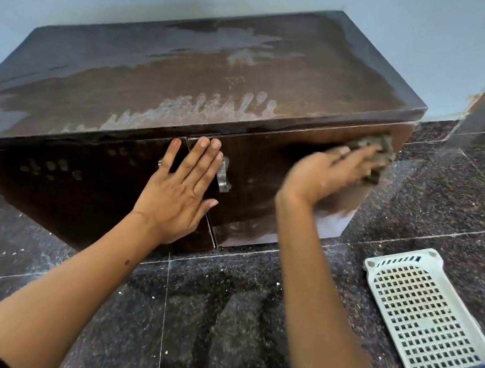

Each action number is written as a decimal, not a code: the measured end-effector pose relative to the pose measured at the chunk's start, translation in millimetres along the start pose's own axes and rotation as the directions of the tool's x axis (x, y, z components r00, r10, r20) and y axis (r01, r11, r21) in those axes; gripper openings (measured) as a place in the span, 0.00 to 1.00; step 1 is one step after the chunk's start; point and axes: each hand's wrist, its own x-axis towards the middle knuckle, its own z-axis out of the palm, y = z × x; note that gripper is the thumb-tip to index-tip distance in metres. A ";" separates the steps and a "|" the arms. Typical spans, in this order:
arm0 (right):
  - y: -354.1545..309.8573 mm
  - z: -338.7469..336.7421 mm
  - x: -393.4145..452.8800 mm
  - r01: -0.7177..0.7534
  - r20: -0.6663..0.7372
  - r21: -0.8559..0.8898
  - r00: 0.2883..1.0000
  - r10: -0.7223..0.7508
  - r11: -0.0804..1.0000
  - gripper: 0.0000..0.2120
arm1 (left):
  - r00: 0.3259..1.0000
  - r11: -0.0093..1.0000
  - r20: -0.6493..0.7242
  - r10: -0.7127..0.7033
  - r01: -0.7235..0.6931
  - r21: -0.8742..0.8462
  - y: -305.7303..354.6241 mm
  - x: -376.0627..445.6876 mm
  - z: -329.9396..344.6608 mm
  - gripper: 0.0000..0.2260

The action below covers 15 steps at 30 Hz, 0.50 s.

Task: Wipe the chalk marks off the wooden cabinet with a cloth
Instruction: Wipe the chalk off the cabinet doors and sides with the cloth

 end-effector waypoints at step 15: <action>122.3 -46.5 61.3 -0.630 -0.036 0.146 0.767 0.641 0.762 0.23 | 1.000 0.999 -0.018 0.011 -0.011 -0.031 -0.8 1.0 -0.9 0.33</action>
